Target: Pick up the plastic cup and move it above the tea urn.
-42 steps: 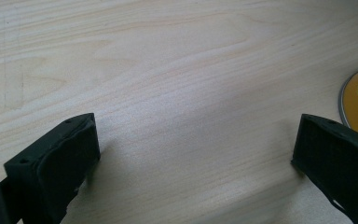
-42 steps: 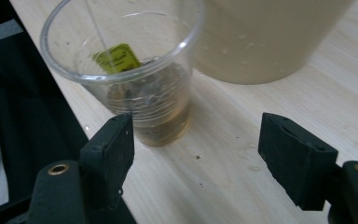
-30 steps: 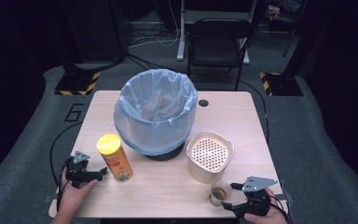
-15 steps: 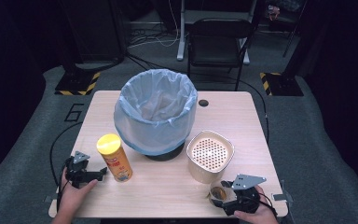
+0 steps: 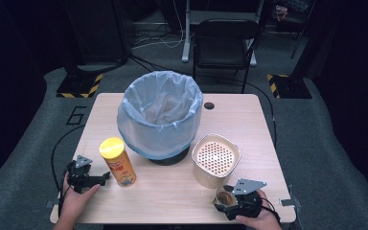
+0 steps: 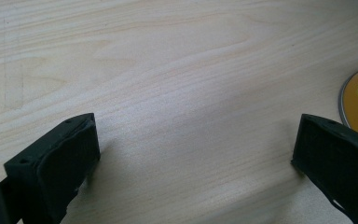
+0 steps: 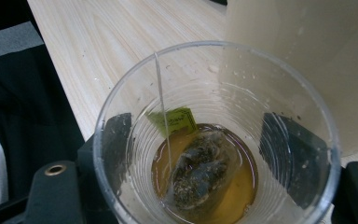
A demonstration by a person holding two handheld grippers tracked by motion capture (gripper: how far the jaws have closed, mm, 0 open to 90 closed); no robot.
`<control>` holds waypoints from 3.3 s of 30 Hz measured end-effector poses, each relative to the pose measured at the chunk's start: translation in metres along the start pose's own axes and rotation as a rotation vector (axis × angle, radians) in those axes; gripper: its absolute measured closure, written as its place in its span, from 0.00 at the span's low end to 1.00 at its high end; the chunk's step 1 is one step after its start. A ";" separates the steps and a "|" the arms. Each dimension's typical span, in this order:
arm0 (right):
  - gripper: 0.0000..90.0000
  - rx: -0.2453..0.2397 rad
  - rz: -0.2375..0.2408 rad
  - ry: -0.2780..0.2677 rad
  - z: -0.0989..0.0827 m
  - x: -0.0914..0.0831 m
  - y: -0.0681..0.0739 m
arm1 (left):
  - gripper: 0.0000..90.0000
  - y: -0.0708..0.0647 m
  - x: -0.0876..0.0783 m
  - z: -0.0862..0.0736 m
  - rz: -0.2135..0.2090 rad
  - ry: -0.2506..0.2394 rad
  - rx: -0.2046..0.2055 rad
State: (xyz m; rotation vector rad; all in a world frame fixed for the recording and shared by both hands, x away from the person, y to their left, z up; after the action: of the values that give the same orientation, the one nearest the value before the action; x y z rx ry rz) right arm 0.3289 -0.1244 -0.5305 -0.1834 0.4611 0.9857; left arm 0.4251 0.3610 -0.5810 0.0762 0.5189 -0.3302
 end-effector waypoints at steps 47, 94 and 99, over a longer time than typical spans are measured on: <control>0.39 -0.130 -0.080 -0.026 0.020 -0.046 -0.016 | 0.00 0.000 0.000 0.000 -0.001 0.000 0.000; 0.38 -0.117 -0.223 -0.074 0.084 -0.083 -0.104 | 0.00 0.000 0.000 0.000 0.000 0.000 -0.001; 0.39 -0.125 -0.246 -0.047 0.083 -0.079 -0.122 | 0.00 0.000 0.000 0.000 0.001 0.003 0.004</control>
State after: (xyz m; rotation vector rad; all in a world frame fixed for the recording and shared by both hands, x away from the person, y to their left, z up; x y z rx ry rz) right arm 0.4180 -0.2214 -0.4281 -0.3214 0.3253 0.7757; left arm 0.4249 0.3614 -0.5810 0.0811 0.5215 -0.3304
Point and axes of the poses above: each handheld gripper's, and its own axes: x roughly forward along the jaws, z roughly out of its top, y roughly to its left, the point moved 7 cm from there along x, roughly forward along the jaws, and after that the axes turned 13 degrees about -y, right-handed, at the moved point
